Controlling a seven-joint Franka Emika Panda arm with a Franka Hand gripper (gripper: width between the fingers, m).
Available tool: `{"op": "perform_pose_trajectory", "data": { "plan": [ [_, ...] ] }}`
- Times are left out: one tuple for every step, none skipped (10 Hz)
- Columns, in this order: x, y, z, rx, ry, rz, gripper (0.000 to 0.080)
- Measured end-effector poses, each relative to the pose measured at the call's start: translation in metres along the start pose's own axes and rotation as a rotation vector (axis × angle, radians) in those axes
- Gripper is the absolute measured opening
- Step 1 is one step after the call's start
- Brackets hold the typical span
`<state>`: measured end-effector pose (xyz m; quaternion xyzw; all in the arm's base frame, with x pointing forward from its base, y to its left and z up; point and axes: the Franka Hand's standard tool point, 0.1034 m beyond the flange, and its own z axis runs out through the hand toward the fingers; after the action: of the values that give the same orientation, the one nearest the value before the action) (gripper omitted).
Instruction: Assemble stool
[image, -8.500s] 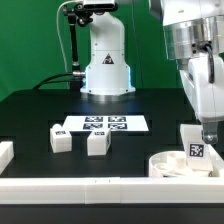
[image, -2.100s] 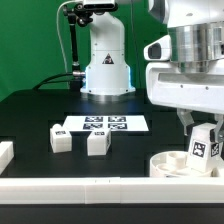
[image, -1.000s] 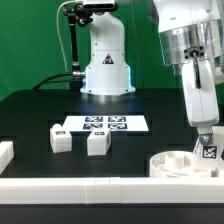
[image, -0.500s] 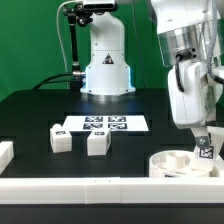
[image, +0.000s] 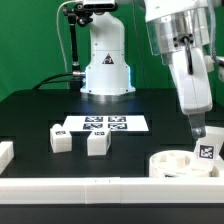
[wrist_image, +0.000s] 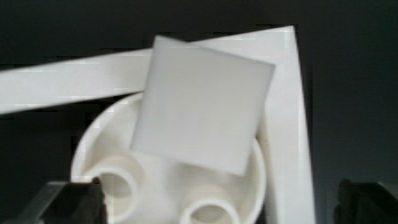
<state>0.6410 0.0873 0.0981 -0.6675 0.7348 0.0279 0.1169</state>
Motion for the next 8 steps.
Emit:
{"op": "perform_pose_trajectory", "data": {
  "plan": [
    [0.011, -0.004, -0.005, 0.006, 0.015, -0.102, 0.0649],
    [0.024, -0.005, -0.007, -0.011, 0.026, -0.163, 0.0649],
    [0.025, -0.005, -0.007, -0.009, 0.026, -0.145, 0.0649],
    [0.023, -0.005, -0.006, -0.010, 0.026, -0.151, 0.0649],
    [0.023, -0.004, -0.006, -0.010, 0.026, -0.151, 0.0649],
    [0.023, -0.004, -0.006, -0.011, 0.026, -0.152, 0.0649],
    [0.025, -0.003, -0.006, -0.021, 0.029, -0.214, 0.0649],
    [0.032, 0.001, -0.005, -0.037, 0.034, -0.377, 0.0649]
  ]
}}
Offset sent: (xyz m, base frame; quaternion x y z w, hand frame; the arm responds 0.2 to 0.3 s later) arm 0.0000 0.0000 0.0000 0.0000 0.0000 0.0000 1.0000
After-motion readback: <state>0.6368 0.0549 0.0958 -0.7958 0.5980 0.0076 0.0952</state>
